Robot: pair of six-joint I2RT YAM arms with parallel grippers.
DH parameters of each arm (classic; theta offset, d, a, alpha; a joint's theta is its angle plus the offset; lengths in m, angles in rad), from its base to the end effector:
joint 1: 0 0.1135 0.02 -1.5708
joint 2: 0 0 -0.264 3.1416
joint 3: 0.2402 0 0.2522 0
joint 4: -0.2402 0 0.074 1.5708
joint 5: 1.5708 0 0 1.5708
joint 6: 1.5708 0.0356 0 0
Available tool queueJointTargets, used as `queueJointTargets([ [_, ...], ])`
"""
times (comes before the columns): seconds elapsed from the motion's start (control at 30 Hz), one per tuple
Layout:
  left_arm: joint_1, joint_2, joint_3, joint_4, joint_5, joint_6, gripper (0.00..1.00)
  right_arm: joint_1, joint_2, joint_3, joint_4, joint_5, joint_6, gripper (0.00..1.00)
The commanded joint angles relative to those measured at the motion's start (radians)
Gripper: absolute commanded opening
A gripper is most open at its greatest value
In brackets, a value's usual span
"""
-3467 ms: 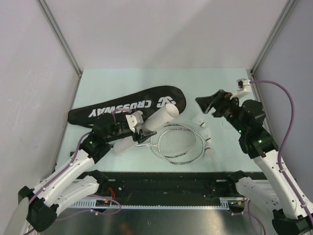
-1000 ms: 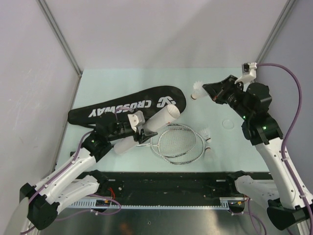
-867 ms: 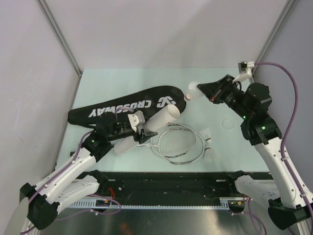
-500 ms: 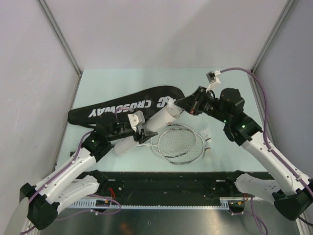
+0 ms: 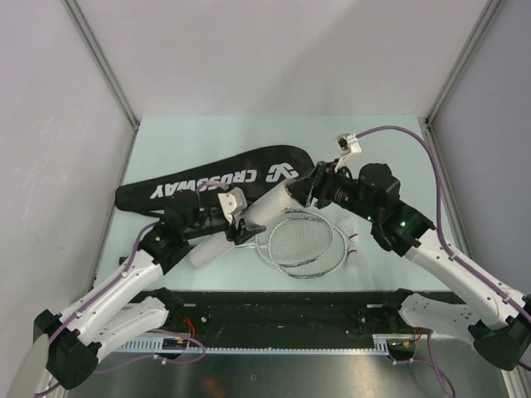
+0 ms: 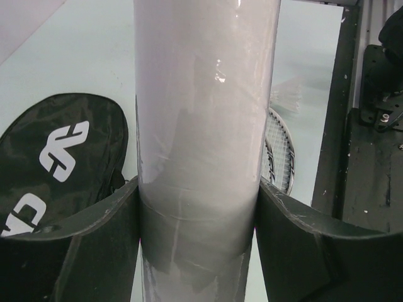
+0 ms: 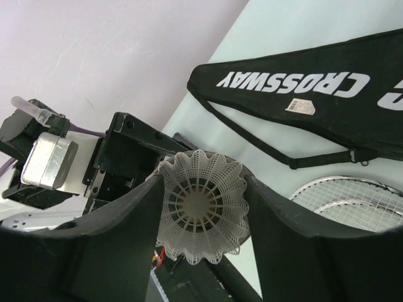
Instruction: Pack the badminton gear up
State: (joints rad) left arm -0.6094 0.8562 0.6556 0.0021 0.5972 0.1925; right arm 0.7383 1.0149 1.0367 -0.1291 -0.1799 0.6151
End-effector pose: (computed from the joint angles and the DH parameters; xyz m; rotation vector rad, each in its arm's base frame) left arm 0.1529 -0.1311 0.3025 1.0915 1.4422 -0.8253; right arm 0.1678 0.1613 0.3914 -0.2578 1.7978 1.1454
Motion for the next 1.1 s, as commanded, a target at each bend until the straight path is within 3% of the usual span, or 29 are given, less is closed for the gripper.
queueJointTargets([
  [0.0,-0.006,-0.029,0.030,0.105,0.004,-0.025,0.00,0.024,-0.016,0.005,-0.064,0.085,-0.104,0.67],
  [0.13,-0.018,-0.023,0.036,0.116,-0.059,-0.094,0.00,-0.037,-0.119,0.008,-0.101,0.100,-0.117,0.84],
  [0.37,-0.018,-0.091,0.003,0.116,-0.053,-0.105,0.01,-0.306,-0.193,0.010,-0.184,-0.010,-0.052,0.90],
  [0.53,-0.018,-0.126,-0.025,0.116,-0.070,-0.084,0.00,-0.464,-0.093,0.010,-0.411,0.132,-0.012,0.90],
  [0.77,-0.018,-0.158,-0.037,0.121,-0.068,-0.084,0.00,-0.467,0.233,0.008,-0.606,0.331,0.150,0.91],
  [0.97,-0.018,-0.164,-0.037,0.116,-0.060,-0.077,0.00,-0.432,0.379,0.005,-0.561,0.437,0.241,0.84],
  [1.07,-0.020,-0.161,-0.034,0.114,-0.045,-0.084,0.00,-0.399,0.431,0.006,-0.569,0.468,0.296,0.75],
])
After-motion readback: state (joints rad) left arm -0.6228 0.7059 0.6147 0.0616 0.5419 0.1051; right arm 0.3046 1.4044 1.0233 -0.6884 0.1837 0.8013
